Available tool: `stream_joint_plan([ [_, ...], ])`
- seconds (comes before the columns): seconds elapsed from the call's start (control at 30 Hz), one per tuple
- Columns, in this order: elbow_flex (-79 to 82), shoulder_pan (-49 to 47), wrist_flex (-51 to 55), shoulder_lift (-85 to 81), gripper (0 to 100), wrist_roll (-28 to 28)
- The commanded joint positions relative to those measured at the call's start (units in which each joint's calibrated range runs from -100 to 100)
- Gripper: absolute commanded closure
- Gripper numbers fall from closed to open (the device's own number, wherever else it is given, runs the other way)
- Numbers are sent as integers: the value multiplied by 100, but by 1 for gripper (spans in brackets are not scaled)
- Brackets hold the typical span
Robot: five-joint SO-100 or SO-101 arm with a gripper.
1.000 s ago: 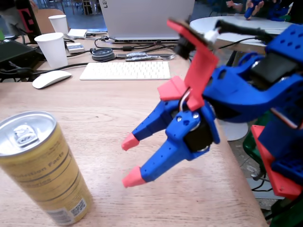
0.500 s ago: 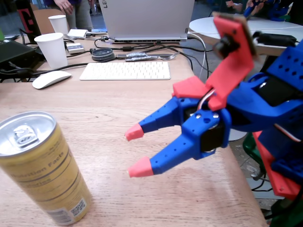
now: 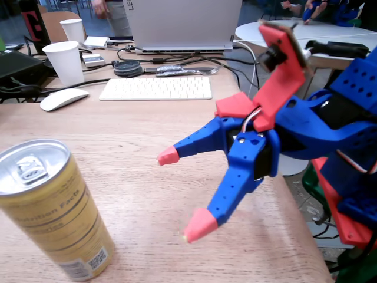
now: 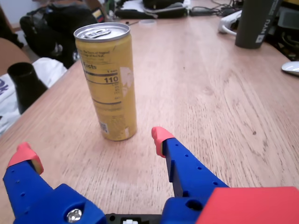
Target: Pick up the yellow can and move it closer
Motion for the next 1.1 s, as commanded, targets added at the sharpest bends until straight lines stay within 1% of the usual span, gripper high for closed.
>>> stream_joint_plan([
  [0.0, -133, 25, -112, -27, 45, -20],
  [0.07, -133, 42, -112, -27, 41, -10],
  [0.13, -237, 42, -104, 50, 39, 24],
  [0.23, -605, 279, -13, 93, 39, 39],
  [0.3, -680, 330, -96, 479, 39, 44],
  [0.57, -2153, 330, -120, 1782, 39, 49],
  [1.07, -4456, 330, -128, 3575, 39, 49],
])
